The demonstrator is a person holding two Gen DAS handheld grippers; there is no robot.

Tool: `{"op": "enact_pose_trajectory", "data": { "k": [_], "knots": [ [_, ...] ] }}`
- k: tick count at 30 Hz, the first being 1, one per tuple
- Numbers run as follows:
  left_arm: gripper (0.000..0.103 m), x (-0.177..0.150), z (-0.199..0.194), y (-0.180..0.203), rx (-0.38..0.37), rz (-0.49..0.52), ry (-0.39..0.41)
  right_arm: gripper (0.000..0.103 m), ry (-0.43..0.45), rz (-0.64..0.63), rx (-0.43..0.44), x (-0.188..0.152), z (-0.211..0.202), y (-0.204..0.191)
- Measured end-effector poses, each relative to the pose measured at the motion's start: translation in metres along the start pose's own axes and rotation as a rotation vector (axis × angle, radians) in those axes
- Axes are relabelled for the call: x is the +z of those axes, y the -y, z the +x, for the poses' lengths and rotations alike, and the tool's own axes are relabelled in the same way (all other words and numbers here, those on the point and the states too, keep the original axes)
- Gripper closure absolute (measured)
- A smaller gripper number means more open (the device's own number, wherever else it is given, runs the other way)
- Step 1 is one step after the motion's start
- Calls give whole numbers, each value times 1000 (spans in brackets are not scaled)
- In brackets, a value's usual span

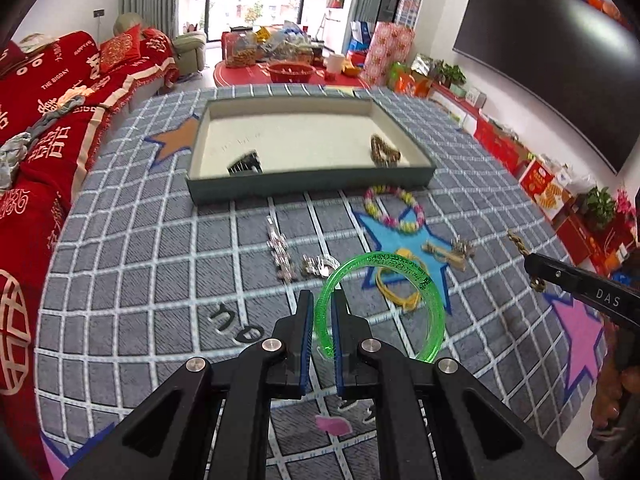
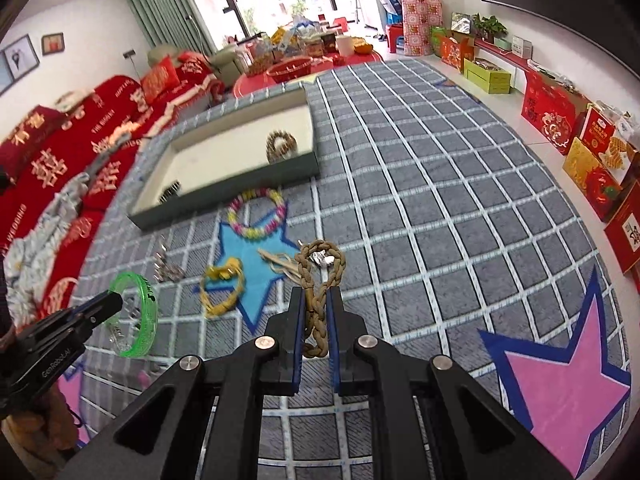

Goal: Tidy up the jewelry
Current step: 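Carry the bangle and braided bracelet into the tray and open both tools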

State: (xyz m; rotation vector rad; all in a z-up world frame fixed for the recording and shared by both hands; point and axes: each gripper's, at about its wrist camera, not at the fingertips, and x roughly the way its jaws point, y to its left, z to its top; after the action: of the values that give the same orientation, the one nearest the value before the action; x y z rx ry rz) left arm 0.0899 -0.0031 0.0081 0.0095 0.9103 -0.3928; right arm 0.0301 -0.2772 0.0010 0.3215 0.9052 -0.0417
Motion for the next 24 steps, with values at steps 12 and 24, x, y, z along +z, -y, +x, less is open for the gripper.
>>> {"op": "enact_pose_trajectory", "data": {
  "k": [12, 24],
  "knots": [
    [81, 52, -13, -20, 26, -41, 90, 92, 41, -105, 58, 59, -1, -35],
    [81, 127, 13, -43, 64, -118, 129, 92, 59, -221, 99, 148, 26, -72]
  ]
}}
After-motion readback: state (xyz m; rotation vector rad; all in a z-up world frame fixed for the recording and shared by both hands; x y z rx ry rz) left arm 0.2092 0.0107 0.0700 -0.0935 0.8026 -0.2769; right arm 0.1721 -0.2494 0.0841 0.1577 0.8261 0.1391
